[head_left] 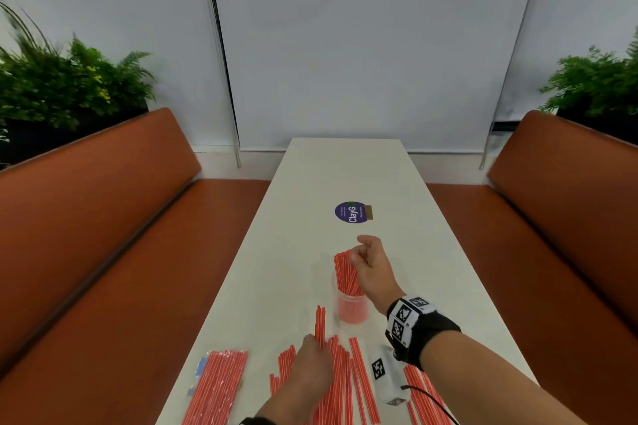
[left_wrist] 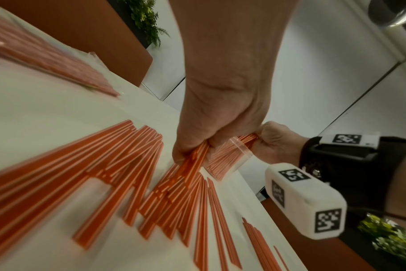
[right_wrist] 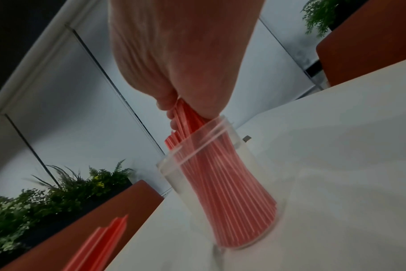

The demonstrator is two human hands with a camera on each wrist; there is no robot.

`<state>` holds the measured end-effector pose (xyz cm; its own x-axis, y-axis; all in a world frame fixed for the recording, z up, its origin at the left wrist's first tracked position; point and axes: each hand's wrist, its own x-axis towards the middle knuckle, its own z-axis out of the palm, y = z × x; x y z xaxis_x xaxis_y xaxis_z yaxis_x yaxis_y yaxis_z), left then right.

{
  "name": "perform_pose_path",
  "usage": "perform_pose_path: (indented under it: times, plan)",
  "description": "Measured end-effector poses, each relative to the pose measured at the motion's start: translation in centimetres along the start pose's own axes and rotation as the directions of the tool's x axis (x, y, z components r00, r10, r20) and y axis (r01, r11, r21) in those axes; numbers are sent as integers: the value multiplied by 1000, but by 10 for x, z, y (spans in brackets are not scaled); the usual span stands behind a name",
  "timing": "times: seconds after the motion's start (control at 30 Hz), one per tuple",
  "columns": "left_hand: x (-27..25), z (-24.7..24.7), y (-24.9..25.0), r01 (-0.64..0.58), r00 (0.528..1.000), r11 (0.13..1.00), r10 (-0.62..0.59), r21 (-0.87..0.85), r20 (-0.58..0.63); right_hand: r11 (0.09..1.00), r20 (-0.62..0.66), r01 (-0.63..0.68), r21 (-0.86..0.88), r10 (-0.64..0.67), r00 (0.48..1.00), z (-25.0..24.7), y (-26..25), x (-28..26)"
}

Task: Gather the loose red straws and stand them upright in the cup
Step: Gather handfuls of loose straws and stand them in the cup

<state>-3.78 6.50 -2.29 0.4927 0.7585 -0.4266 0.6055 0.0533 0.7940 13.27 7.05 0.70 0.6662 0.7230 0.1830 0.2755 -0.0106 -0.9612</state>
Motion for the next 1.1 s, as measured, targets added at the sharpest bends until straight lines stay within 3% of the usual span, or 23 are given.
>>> perform_pose_path:
  times: [0.1, 0.2, 0.3, 0.37, 0.47, 0.6, 0.77, 0.83, 0.9, 0.97, 1.0, 1.03, 1.1]
  plan:
    - [1, 1, -1, 8, 1000, 1000, -8, -22, 2, 976, -12, 152, -155, -156, 988, -1, -3, 3]
    - [1, 3, 1, 4, 1000, 1000, -4, -4, 0, 857, 70, 322, -402, -322, 944, -2, -3, 7]
    - [0, 5, 3, 6, 1000, 999, -5, -40, 24, 684, 299, 390, -616, -256, 919, -4, -3, 1]
    - [-3, 5, 6, -4, 999, 998, 7, -69, 41, 610, 329, 428, -667, -275, 903, -7, -5, -4]
    - [-7, 5, 8, -34, 997, 993, 42, -112, 71, 555, 380, 566, -610, -422, 823, -6, -13, -18]
    - [-14, 3, 10, -88, 987, 984, 107, -157, 120, 585, 590, 649, -486, -328, 738, -2, -21, -47]
    - [-20, 4, 16, -205, 966, 960, 230, -193, 117, 602, 688, 609, -516, -133, 714, -4, -30, -72]
    - [-22, 3, 17, -224, 962, 949, 252, -222, 106, 689, 650, 550, -473, -148, 745, -6, -35, -76]
    - [-25, 1, 21, -249, 959, 931, 276, -268, 66, 812, 527, 406, -420, -146, 837, -8, -42, -81]
    - [-28, -5, 29, -309, 949, 901, 314, -303, -35, 918, 336, 159, -362, -30, 942, -9, -46, -89]
    - [-29, -8, 34, -357, 934, 879, 340, -317, -110, 959, 258, -11, -282, 86, 962, -9, -46, -95]
    - [-29, -11, 39, -409, 912, 854, 367, -323, -184, 961, 225, -221, -168, 255, 940, -9, -46, -101]
    - [-32, -15, 49, -488, 865, 821, 411, -297, -287, 781, 310, -617, 95, 566, 764, -6, -40, -111]
